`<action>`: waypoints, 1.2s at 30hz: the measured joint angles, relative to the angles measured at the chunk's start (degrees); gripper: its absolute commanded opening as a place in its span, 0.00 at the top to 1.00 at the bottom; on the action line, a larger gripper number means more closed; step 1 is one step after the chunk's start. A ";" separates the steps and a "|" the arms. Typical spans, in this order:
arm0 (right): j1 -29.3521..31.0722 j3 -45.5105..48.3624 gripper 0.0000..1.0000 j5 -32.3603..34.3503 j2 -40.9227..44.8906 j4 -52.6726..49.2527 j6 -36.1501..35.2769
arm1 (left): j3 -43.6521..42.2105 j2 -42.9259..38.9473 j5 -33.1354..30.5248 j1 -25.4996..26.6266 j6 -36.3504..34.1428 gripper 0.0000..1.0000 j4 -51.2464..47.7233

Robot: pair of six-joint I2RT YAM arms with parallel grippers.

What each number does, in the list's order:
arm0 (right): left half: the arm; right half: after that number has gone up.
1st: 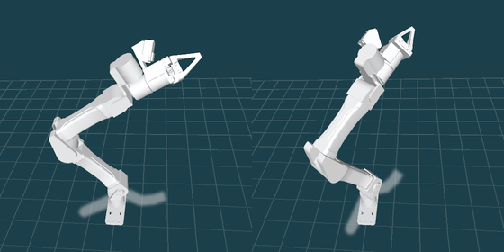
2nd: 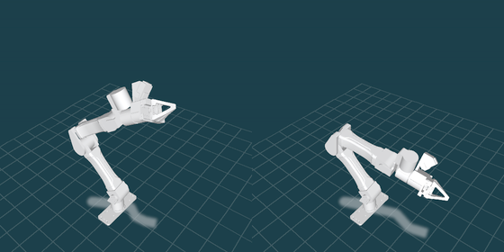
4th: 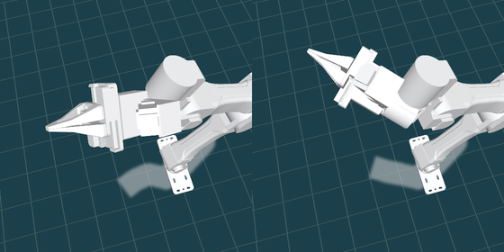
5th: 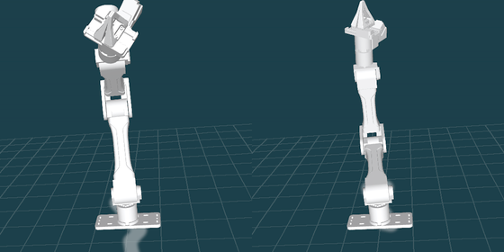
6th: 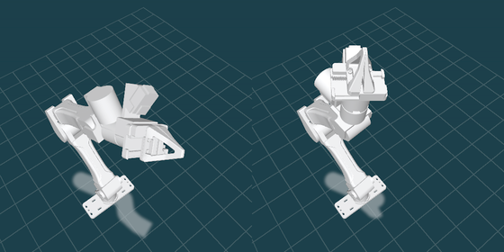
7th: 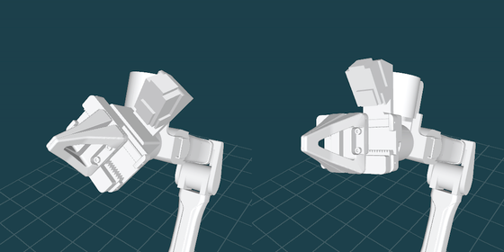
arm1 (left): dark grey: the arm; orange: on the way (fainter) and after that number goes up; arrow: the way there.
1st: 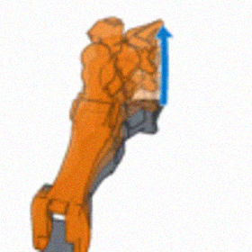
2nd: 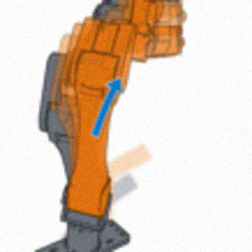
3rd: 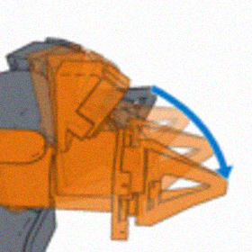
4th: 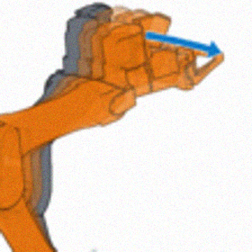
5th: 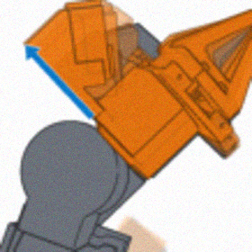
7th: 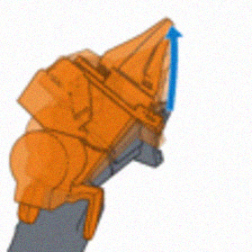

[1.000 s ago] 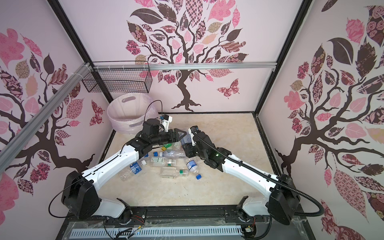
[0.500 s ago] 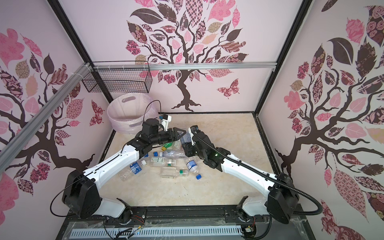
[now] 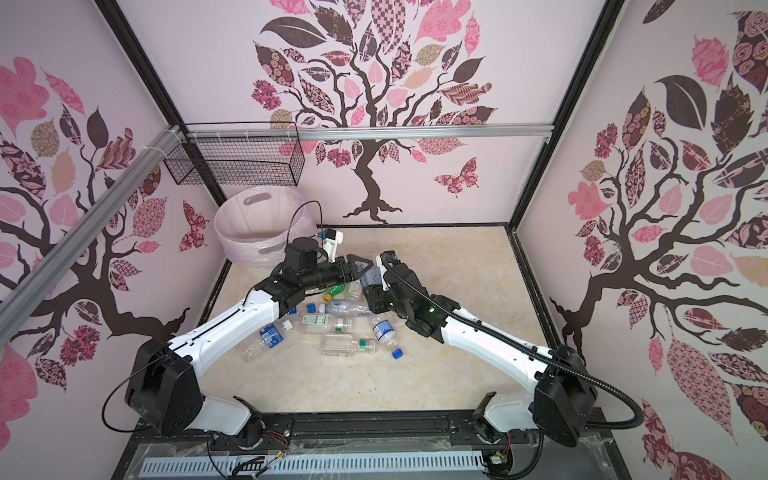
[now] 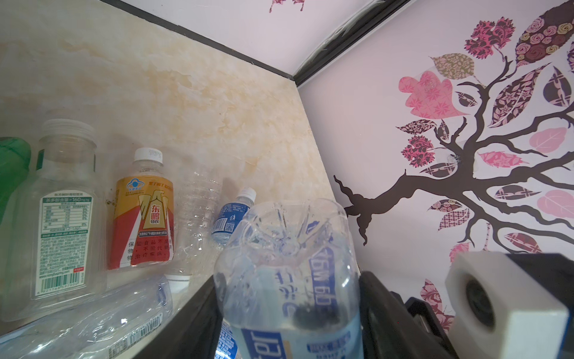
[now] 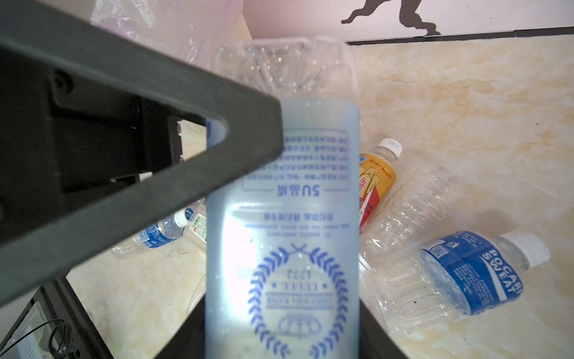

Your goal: Throw the plastic bottles in the bin

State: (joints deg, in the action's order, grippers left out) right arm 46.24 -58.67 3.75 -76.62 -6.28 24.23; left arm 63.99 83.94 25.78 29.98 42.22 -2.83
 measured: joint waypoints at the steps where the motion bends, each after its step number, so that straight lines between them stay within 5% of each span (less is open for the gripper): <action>1: 0.13 0.00 0.51 -0.24 0.00 0.20 0.04 | -0.04 0.00 0.13 0.02 0.04 0.29 0.07; 14: 0.55 -0.07 0.47 -1.88 -0.83 2.29 1.51 | -0.96 -0.02 0.13 -0.37 2.16 0.50 1.16; 36: 0.63 -0.20 0.01 -0.44 -0.68 2.73 0.17 | -1.90 -0.92 -4.55 -2.91 -0.66 0.52 -1.03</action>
State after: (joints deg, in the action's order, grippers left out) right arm 46.87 -58.87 3.31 -77.30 -3.55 24.40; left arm 62.08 83.02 21.23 27.07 41.56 -3.86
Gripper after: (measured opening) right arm 0.960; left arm 0.557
